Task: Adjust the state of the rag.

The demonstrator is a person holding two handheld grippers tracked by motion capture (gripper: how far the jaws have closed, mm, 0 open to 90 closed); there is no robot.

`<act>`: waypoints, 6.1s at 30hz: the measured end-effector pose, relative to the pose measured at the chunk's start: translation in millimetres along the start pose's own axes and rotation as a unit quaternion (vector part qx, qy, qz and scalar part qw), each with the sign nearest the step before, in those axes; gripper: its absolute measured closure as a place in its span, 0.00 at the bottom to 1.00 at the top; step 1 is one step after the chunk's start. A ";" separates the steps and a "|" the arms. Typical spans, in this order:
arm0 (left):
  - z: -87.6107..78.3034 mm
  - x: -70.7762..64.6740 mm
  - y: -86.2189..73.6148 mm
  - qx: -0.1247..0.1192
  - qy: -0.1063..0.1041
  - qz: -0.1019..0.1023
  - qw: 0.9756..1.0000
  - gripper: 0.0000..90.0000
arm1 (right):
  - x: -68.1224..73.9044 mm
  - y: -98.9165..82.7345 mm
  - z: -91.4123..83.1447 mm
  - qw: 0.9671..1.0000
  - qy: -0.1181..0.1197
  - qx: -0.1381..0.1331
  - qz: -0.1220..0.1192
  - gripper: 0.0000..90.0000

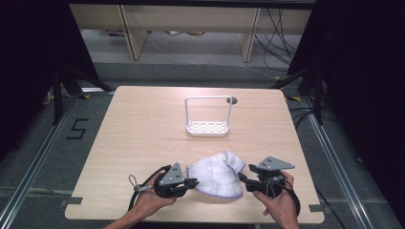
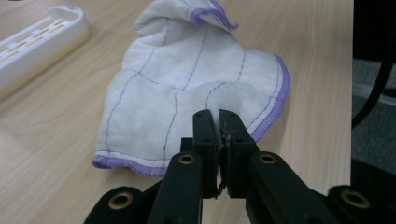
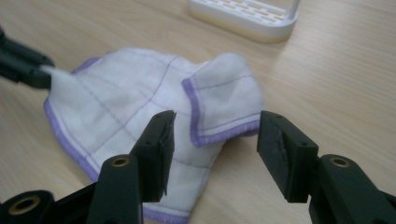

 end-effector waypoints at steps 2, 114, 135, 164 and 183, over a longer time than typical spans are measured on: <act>-2.7 3.4 1.4 -0.002 0.001 0.002 1.000 0.95 | 6.5 -3.8 4.1 1.000 0.001 0.018 -0.010 0.54; -13.0 125.9 -44.1 0.033 0.023 -0.184 0.982 0.92 | -70.8 84.6 86.9 0.994 -0.037 0.078 -0.060 0.97; -40.5 110.2 -15.6 -0.012 0.063 -0.195 0.979 0.46 | -107.5 51.7 68.1 0.995 -0.073 0.072 0.001 0.57; 50.8 -35.5 -24.2 0.074 -0.042 -0.034 0.996 0.60 | -85.1 -34.1 26.8 0.992 -0.083 0.088 0.036 0.54; 35.1 -20.1 -22.0 0.063 -0.052 0.005 0.997 0.98 | -84.7 -33.6 44.1 0.995 -0.055 0.080 0.029 0.94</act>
Point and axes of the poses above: each handheld gripper's, and its own axes: z roughly forward along the jaws, y roughly out of its top, x roughly to its left, the point moved 10 cm from there along z, roughly forward along the jaws, and after that the axes turned 6 degrees about y, right-handed, at the moved point
